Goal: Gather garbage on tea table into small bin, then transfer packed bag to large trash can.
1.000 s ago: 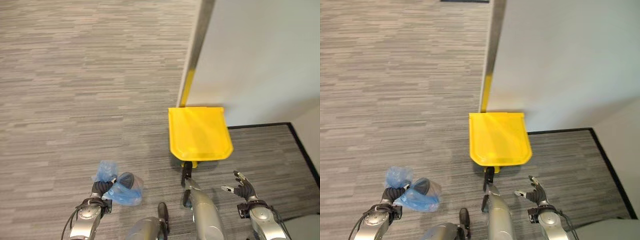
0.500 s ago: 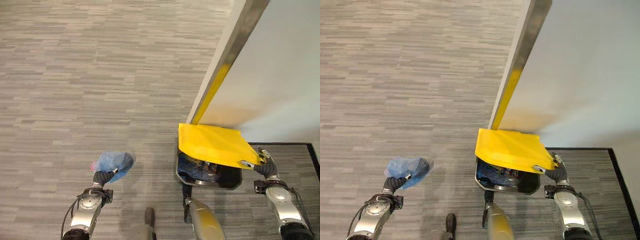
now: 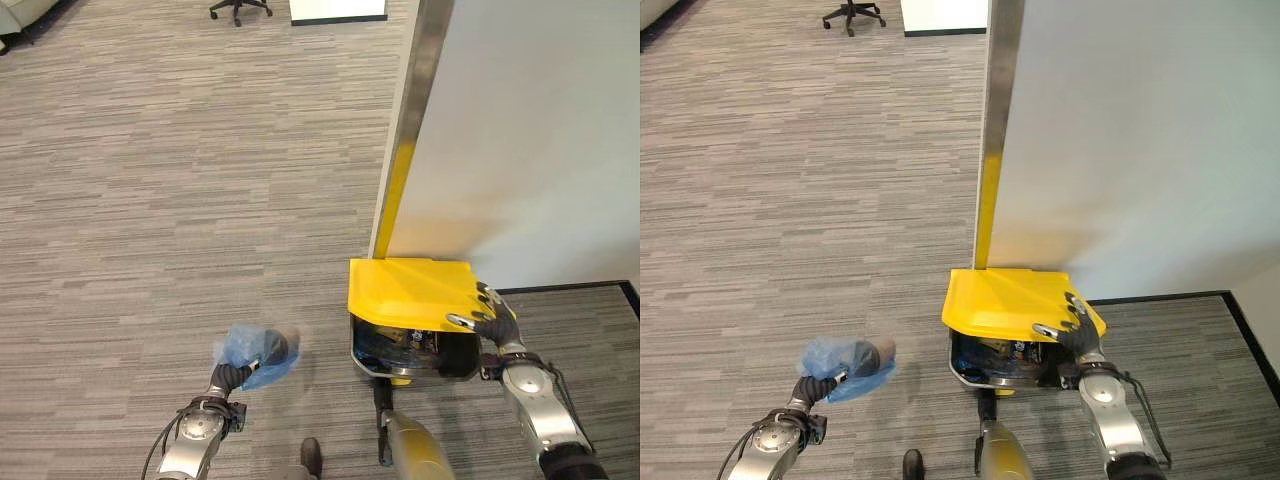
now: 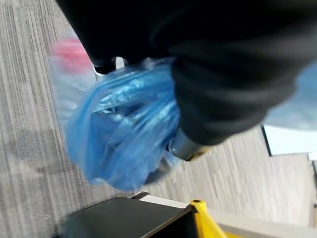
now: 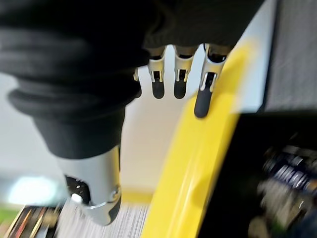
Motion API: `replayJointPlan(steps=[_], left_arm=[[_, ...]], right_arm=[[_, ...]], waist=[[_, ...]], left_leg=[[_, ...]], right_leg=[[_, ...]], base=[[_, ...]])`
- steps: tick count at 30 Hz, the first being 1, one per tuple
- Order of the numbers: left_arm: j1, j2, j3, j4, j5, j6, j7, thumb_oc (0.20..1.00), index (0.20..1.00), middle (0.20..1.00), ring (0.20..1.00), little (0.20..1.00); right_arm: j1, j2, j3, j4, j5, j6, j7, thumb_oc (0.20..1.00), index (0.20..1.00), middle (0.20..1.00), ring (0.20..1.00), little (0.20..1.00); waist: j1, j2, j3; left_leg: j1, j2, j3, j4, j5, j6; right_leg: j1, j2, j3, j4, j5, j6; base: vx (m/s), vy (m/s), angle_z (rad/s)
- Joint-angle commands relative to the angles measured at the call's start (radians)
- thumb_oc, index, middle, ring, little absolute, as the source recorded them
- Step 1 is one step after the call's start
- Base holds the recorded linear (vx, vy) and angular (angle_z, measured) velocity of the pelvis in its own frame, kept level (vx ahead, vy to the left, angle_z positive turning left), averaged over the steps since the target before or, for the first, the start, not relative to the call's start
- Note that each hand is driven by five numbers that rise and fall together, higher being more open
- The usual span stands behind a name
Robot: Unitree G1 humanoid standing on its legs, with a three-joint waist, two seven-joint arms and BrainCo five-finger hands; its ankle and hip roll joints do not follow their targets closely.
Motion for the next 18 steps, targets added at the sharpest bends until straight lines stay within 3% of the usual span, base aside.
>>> replayJointPlan(steps=[1, 6, 11, 14, 18], left_arm=[[-0.027, 0.049, 0.031, -0.059, -0.002, -0.057, 0.020, 0.200, 0.200, 0.200, 0.200, 0.200], [-0.044, 0.042, -0.002, -0.021, -0.002, -0.050, 0.014, 0.200, 0.200, 0.200, 0.200, 0.200], [-0.052, 0.040, -0.016, -0.015, 0.008, -0.042, 0.003, 0.200, 0.200, 0.200, 0.200, 0.200], [-0.082, 0.048, -0.058, -0.056, 0.029, -0.049, -0.021, 0.200, 0.200, 0.200, 0.200, 0.200], [-0.123, 0.065, -0.122, -0.097, 0.033, -0.069, -0.042, 0.200, 0.200, 0.200, 0.200, 0.200]], right_arm=[[-0.076, 0.030, 0.050, 0.108, -0.034, -0.017, -0.068, 1.000, 1.000, 1.000, 1.000, 1.000], [-0.103, 0.102, 0.142, 0.400, 0.062, 0.027, 0.006, 1.000, 1.000, 1.000, 1.000, 1.000], [-0.120, 0.092, 0.232, 0.337, 0.003, 0.039, 0.058, 1.000, 1.000, 1.000, 1.000, 1.000], [-0.254, 0.042, 0.355, 0.156, -0.090, 0.023, 0.096, 1.000, 1.000, 1.000, 1.000, 1.000], [-0.394, 0.008, 0.401, 0.118, -0.088, 0.012, 0.094, 1.000, 1.000, 1.000, 1.000, 1.000]], waist=[[0.012, -0.040, 0.024], [0.025, -0.039, 0.029], [0.035, -0.037, 0.029], [0.060, -0.038, 0.029], [0.073, -0.046, 0.035]], left_leg=[[0.118, -0.124, 0.003, 0.109, -0.258, 0.068], [0.127, -0.122, -0.017, 0.098, -0.254, 0.066], [0.128, -0.122, -0.021, 0.101, -0.255, 0.064], [0.124, -0.121, -0.031, 0.107, -0.254, 0.063], [0.115, -0.121, -0.031, 0.119, -0.257, 0.062]], right_leg=[[-0.066, 0.001, -0.046, -0.084, 0.113, 0.042], [-0.057, -0.008, -0.062, -0.086, 0.113, 0.037], [-0.054, -0.011, -0.073, -0.087, 0.110, 0.034], [-0.051, -0.013, -0.084, -0.093, 0.109, 0.031], [-0.052, -0.017, -0.086, -0.092, 0.110, 0.031]], base=[[-0.01, -0.017, -0.16], [0.01, -0.018, 0.04], [0.02, -0.014, 0.07], [0.01, -0.036, 0.11], [-0.02, -0.018, 0.07]])
